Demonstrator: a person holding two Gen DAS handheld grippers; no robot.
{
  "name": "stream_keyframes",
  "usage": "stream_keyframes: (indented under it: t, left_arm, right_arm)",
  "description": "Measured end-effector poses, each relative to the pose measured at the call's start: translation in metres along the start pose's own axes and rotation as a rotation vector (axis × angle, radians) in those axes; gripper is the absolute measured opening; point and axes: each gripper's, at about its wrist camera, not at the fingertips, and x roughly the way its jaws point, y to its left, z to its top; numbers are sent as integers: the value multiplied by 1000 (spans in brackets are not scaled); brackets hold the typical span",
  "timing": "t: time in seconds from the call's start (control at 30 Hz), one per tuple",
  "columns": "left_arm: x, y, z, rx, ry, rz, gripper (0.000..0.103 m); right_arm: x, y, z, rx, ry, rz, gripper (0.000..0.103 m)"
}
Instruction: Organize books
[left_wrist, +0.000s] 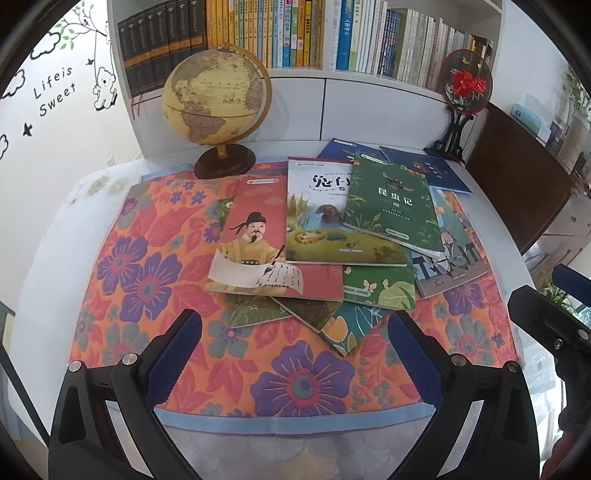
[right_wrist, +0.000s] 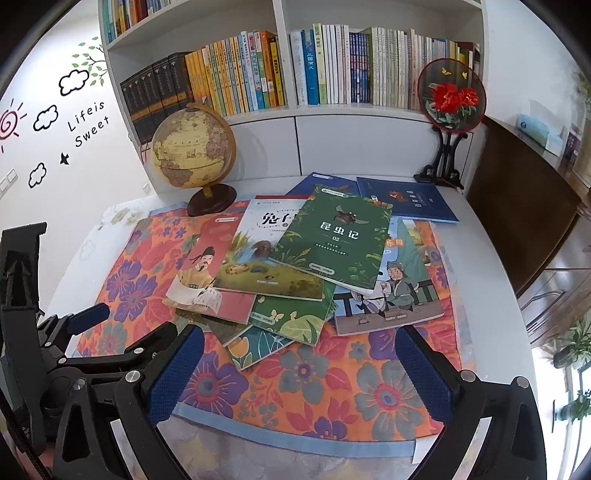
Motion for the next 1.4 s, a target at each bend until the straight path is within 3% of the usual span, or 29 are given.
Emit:
stream_keyframes:
  t: [0.37,0.93,1.17,1.4]
  left_arm:
    - [-6,-10,0,60,-31,107,101]
    - [-7,-23,-3,102,-42,57,101]
    - [-3,-22,-5,109,-9,-5,101]
    - [13,-14,-1,140,48,-17,101]
  right_arm:
    - [3,-2,-2,2,10,-11,103]
    - [4,-3,-5,1,16,25,103]
    - [1,-4,-11,15,21,22,103]
    - [1,-9,-18,-20,10,48,103]
